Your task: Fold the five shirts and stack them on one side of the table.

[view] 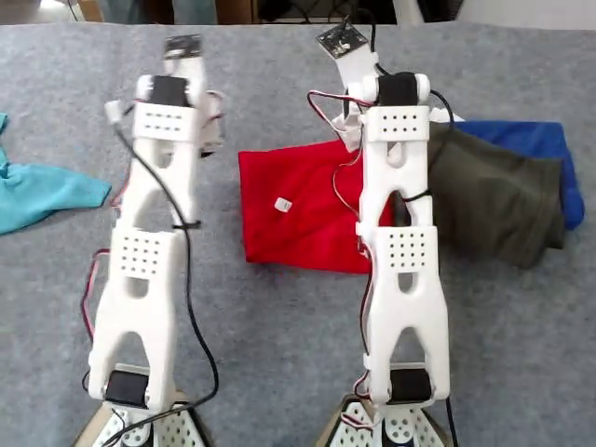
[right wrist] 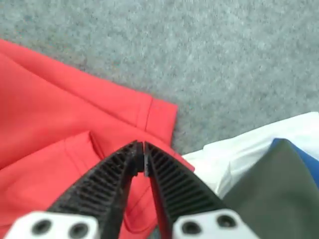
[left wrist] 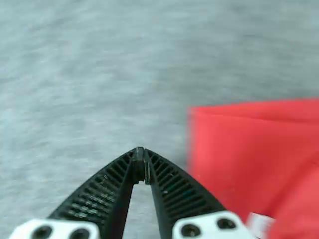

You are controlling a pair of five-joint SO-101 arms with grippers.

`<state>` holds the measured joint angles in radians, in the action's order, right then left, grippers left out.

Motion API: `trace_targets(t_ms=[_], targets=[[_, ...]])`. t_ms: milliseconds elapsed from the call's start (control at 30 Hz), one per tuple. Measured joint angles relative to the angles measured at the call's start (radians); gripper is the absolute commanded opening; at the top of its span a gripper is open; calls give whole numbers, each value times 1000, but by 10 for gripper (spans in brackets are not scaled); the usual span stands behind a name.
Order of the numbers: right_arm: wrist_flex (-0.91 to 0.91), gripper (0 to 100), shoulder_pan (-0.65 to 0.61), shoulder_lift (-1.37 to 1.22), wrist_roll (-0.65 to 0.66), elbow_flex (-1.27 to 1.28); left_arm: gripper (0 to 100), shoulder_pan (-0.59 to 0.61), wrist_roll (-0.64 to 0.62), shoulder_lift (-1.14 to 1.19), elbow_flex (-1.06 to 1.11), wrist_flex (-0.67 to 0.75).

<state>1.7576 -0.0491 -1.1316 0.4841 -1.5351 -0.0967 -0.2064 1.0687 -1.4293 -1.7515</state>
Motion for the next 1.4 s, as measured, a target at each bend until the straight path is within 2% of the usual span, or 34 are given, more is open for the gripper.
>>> trace_targets(t_ms=[67, 167, 233, 400, 600, 733, 867, 1100, 1233, 1400], targets=[[0, 15, -9, 40, -3, 63, 28, -48, 0, 37, -5, 58], [-17, 15, -12, 51, -20, 173, 29, -46, -54, 120, -3, 121], [-26, 15, -8, 48, -38, 198, 28, -38, -121, 146, -3, 132], [-57, 15, -18, 52, -61, 196, 29, -34, -157, 172, -3, 137], [-57, 15, -94, 52, -78, 196, 29, 152, -161, 172, -87, 74], [-69, 15, -140, 8, -84, 196, 29, 270, -166, 181, -158, 91], [-43, 15, -133, -43, -84, 196, 29, 305, -166, 244, -167, 153], [0, 15, -110, -43, -84, 215, 29, 305, -166, 265, -192, 166], [0, 15, -97, 20, -84, 324, 29, 305, -166, 265, -192, 172], [0, 15, -97, 173, -51, 606, 29, 305, -166, 265, -192, 172]])
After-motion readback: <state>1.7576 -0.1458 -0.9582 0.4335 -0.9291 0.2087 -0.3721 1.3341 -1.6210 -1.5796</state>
